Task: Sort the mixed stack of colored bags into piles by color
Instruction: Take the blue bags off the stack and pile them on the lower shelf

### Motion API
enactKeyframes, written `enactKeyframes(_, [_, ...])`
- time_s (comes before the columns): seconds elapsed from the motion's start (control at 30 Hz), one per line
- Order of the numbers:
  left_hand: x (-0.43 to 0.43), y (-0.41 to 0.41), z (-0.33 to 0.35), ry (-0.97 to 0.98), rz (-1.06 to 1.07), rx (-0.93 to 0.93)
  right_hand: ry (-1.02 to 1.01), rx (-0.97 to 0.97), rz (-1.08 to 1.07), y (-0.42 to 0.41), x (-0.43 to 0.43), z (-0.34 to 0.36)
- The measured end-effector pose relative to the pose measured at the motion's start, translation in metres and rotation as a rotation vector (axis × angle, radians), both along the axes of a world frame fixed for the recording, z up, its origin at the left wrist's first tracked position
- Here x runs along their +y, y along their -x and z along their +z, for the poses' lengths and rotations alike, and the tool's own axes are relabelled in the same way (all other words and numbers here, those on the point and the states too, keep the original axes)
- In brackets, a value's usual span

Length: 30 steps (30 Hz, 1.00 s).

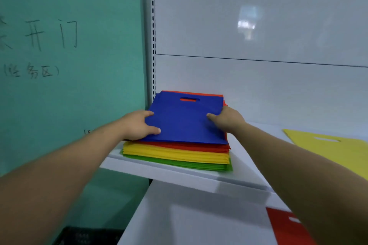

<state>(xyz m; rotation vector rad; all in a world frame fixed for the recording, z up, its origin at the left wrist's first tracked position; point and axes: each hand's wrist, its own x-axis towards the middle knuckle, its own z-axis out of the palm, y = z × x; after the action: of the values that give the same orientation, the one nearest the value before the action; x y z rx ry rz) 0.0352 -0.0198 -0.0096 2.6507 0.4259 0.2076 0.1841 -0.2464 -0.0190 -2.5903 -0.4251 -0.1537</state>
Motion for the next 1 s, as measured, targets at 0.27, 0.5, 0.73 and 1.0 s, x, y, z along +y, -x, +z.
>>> enactKeyframes(0.27, [0.015, -0.035, -0.001, -0.071, -0.016, 0.06, -0.215, 0.106, -0.069, -0.038, 0.003, -0.006])
enactKeyframes(0.5, [0.016, -0.043, -0.012, -0.054, -0.054, 0.03, -0.138, -0.263, 0.052, -0.032, -0.007, -0.011])
enactKeyframes(0.73, [0.014, -0.04, -0.006, 0.239, -0.105, -0.182, -0.598, -0.527, 0.131, 0.011, -0.022, 0.008])
enactKeyframes(1.0, [-0.014, 0.008, 0.023, 0.714, -0.292, -0.546, -0.859, -0.716, -0.025, 0.096, -0.066, 0.035])
